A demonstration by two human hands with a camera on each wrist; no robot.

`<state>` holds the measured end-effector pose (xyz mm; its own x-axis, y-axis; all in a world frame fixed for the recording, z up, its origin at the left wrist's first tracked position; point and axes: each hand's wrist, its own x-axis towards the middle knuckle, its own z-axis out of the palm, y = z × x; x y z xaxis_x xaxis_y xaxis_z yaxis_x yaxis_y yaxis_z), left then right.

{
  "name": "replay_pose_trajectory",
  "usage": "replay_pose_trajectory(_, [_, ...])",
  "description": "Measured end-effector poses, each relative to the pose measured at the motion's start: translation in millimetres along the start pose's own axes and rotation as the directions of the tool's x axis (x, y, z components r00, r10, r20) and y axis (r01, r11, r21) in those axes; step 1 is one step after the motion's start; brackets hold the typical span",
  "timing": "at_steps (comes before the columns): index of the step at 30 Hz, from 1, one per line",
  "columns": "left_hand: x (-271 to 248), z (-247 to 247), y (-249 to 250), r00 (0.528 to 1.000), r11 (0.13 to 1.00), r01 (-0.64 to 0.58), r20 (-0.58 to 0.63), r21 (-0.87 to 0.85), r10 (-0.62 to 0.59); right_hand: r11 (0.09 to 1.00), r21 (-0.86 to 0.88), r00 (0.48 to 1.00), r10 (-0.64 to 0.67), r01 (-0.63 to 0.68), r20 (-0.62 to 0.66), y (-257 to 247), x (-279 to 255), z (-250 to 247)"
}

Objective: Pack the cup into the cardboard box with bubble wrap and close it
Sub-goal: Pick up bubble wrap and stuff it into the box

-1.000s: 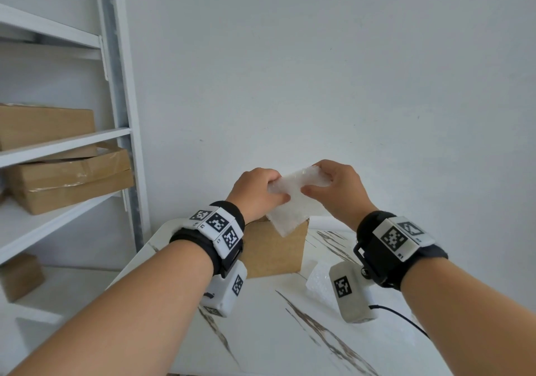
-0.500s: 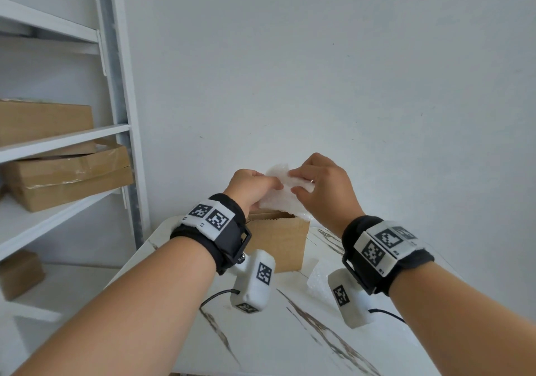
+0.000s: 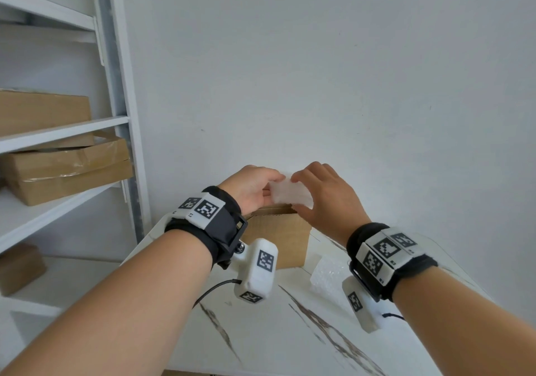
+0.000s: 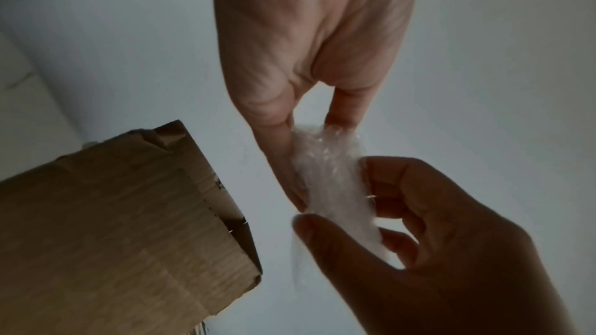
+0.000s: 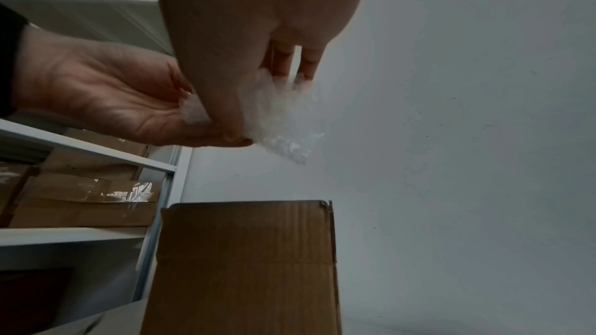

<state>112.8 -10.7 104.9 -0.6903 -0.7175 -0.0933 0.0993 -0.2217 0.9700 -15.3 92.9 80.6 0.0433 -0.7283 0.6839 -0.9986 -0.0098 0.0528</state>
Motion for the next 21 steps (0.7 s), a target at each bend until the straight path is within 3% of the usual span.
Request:
replay_pose_trajectory(3, [5.1, -1.0, -1.3, 1.000, 1.000, 0.002, 0.023, 0.005, -0.002, 0.999, -0.033, 0.997, 0.037, -0.039, -0.060, 4.1, 1.8, 4.0])
replay_pose_trajectory(5, [9.8, -4.6, -2.5, 0.998, 0.988, -0.042, -0.047, 0.152, 0.049, 0.993, -0.017, 0.989, 0.113, -0.115, -0.097, 10.2, 3.4, 4.3])
replay_pose_trajectory(7, [19.9, -16.1, -7.5, 0.955, 0.854, -0.103, -0.190, 0.509, 0.228, 0.976, 0.048, 0.969, 0.215, -0.211, -0.124, 19.2, 4.5, 3.6])
replay_pose_trajectory(9, [30.2, -31.7, -16.5, 0.920, 0.689, -0.077, -0.214, 0.721, 0.327, 0.952, 0.124, 0.948, 0.294, -0.280, -0.121, 27.4, 4.6, 3.4])
replay_pose_trajectory(10, [35.9, -39.2, -22.1, 0.927, 0.650, -0.049, -0.207, 0.758, 0.312, 0.944, 0.152, 0.942, 0.313, -0.294, -0.122, 31.0, 4.7, 4.1])
replay_pose_trajectory(16, [52.4, -50.0, -41.7, 0.970, 0.626, 0.097, -0.215, 0.774, 0.116, 0.918, 0.239, 0.930, 0.350, -0.317, -0.110, 42.6, 4.1, 20.0])
replay_pose_trajectory(21, [52.4, -40.2, -46.6, 0.975, 0.520, 0.093, -0.183, 0.849, 0.124, 0.889, 0.296, 0.917, 0.389, -0.349, -0.085, 41.2, 5.9, 27.4])
